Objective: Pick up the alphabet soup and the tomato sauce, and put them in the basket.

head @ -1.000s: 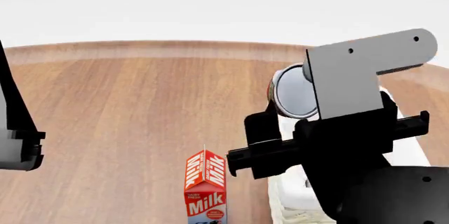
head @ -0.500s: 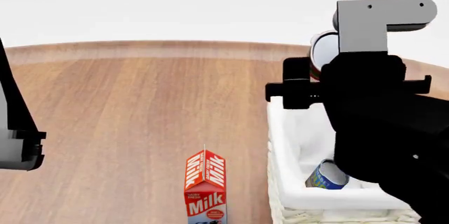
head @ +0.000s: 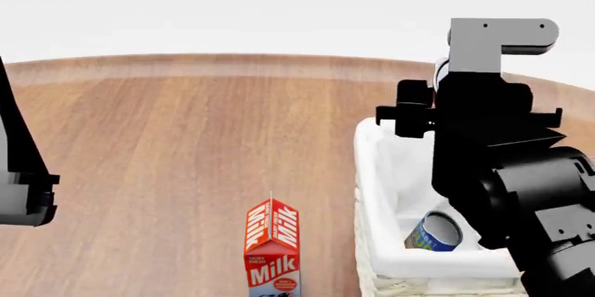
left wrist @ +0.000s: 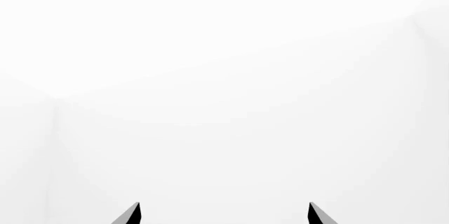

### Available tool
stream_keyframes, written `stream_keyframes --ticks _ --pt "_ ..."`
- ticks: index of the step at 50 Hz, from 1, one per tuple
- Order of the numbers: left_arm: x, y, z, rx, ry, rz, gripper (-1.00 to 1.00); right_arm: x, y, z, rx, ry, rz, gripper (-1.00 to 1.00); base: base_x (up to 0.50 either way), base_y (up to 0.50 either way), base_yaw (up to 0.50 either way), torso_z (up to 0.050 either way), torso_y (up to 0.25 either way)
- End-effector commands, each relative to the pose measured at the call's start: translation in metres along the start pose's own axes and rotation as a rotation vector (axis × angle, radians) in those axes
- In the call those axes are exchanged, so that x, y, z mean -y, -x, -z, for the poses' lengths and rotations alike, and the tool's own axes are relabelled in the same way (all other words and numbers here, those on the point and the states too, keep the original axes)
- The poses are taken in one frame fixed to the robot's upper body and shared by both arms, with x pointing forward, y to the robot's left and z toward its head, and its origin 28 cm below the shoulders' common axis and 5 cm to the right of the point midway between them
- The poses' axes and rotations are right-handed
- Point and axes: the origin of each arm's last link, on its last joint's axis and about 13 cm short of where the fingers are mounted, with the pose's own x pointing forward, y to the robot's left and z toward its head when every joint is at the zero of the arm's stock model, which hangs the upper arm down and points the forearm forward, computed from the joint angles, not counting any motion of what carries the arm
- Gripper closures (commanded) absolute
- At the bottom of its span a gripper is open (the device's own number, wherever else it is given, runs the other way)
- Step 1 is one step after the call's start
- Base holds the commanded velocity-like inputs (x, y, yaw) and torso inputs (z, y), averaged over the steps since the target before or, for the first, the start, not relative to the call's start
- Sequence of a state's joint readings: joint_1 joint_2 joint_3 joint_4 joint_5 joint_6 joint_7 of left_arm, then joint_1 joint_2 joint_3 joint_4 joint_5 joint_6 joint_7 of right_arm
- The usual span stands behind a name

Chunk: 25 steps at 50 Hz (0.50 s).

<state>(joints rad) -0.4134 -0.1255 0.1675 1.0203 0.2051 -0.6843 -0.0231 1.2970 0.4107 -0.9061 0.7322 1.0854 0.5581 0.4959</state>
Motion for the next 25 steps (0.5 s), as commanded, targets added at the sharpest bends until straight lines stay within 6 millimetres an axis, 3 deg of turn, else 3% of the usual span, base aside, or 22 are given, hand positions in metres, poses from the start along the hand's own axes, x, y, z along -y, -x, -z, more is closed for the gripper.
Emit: stream_keyframes --ticks 1,25 --pt "0.000 0.000 0.000 -0.001 0.001 0.001 -1.00 0.005 -0.025 0.019 -0.039 0.044 0.091 1.00 0.00 0.00 0.00 0.000 0.000" --pt "0.001 0.001 0.002 -0.005 0.007 0.000 -1.00 0.001 -0.029 0.037 -0.181 0.016 0.081 1.00 0.00 0.00 0.00 0.000 0.000"
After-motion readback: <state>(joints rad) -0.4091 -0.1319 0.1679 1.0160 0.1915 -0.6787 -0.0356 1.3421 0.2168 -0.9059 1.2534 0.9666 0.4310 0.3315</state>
